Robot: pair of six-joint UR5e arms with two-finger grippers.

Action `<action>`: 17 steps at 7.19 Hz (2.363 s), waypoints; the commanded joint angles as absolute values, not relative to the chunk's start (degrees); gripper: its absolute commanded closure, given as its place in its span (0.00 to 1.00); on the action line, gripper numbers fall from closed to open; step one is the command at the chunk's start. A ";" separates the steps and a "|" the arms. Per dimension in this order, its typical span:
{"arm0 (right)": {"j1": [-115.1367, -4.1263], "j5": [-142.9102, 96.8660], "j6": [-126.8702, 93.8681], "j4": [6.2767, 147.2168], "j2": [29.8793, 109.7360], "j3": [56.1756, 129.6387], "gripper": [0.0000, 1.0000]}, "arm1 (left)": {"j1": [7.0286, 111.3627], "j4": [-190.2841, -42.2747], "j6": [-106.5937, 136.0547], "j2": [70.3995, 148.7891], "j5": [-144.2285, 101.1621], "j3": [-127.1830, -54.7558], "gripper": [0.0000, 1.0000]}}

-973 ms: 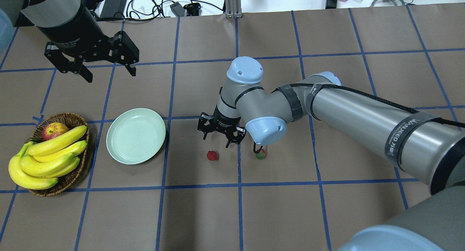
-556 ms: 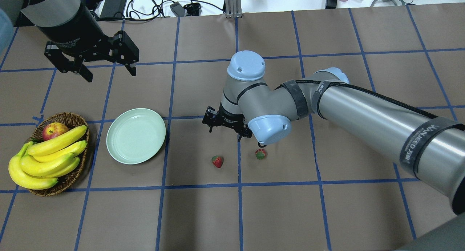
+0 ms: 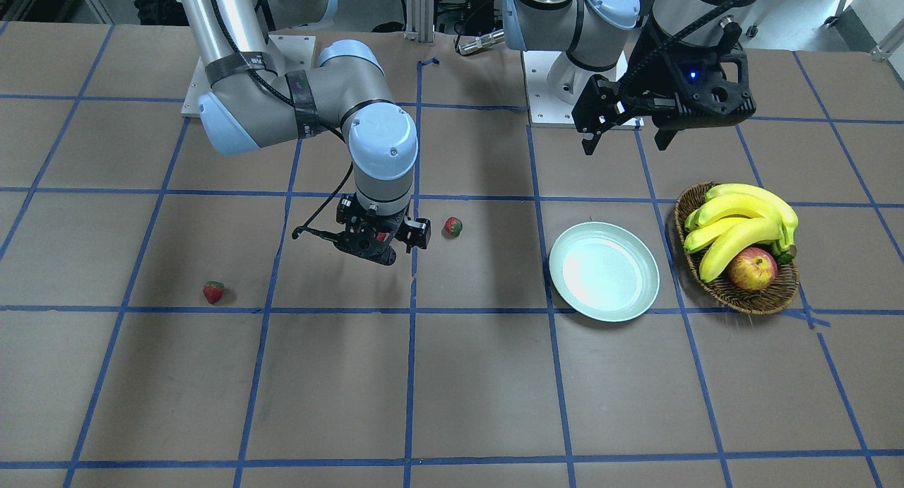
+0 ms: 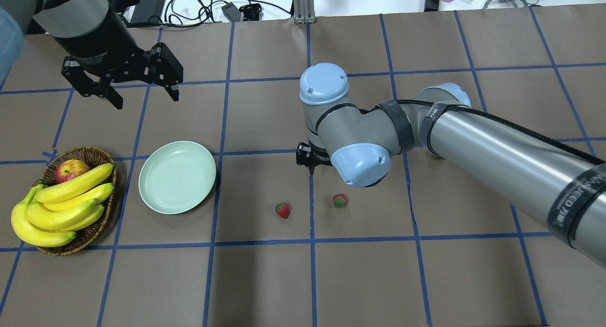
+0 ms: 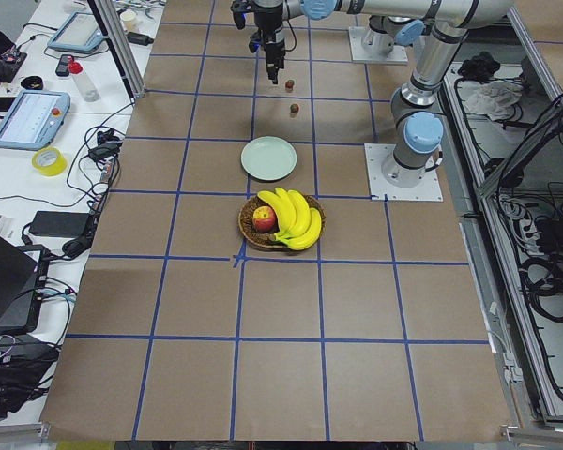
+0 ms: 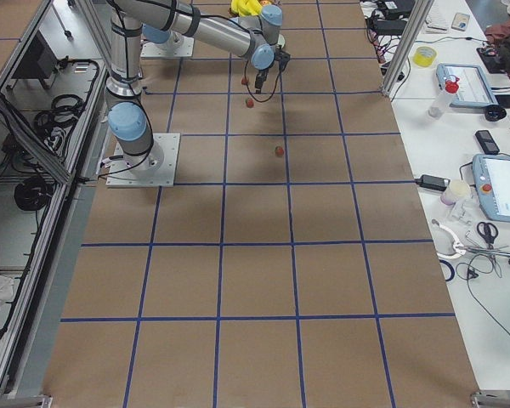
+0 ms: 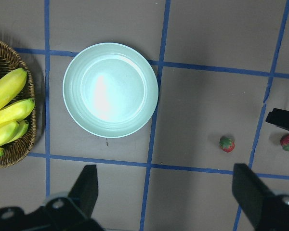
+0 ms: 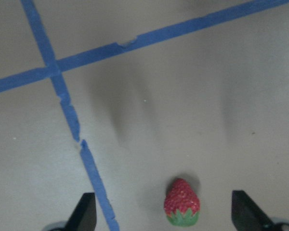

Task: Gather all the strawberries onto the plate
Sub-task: 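Grasp the second strawberry with the right gripper while the left arm lowers toward the plate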

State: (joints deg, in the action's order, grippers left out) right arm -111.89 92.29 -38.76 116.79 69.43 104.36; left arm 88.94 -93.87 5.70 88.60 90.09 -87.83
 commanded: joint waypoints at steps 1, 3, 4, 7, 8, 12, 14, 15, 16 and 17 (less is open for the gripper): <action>-111.80 94.04 -39.28 116.01 69.52 107.65 0.00 | 88.95 -93.52 5.54 88.60 90.17 -89.72 0.00; -111.80 95.98 -39.55 116.54 69.43 109.95 0.04 | 88.95 -92.46 5.71 88.24 90.18 -89.74 0.00; -111.88 95.37 -39.72 116.63 69.43 110.04 0.06 | 88.95 -92.46 5.71 88.24 90.26 -89.74 0.00; -111.88 91.17 -40.25 117.24 68.91 110.04 0.17 | 88.95 -92.37 5.63 87.98 90.18 -90.17 0.00; -111.80 90.88 -40.25 117.42 68.91 110.04 0.38 | 88.95 -92.46 5.80 87.98 90.09 -90.26 0.00; -111.88 90.79 -40.52 117.86 68.91 109.51 1.00 | 87.72 -91.59 5.89 88.86 89.83 -94.11 0.00; -111.80 87.66 -42.00 117.16 69.34 104.54 1.00 | 85.27 -83.81 5.71 88.95 85.36 -102.70 0.00; -111.88 81.88 -44.01 117.16 68.91 102.33 1.00 | 84.47 -82.72 5.71 88.95 85.34 -105.35 0.00; -111.88 80.09 -43.60 117.42 68.73 102.30 1.00 | 84.38 -82.71 4.84 88.95 85.34 -106.25 0.00; -111.88 76.94 -43.42 118.12 68.03 102.30 1.00 | 84.38 -82.62 4.83 89.47 85.34 -106.35 0.00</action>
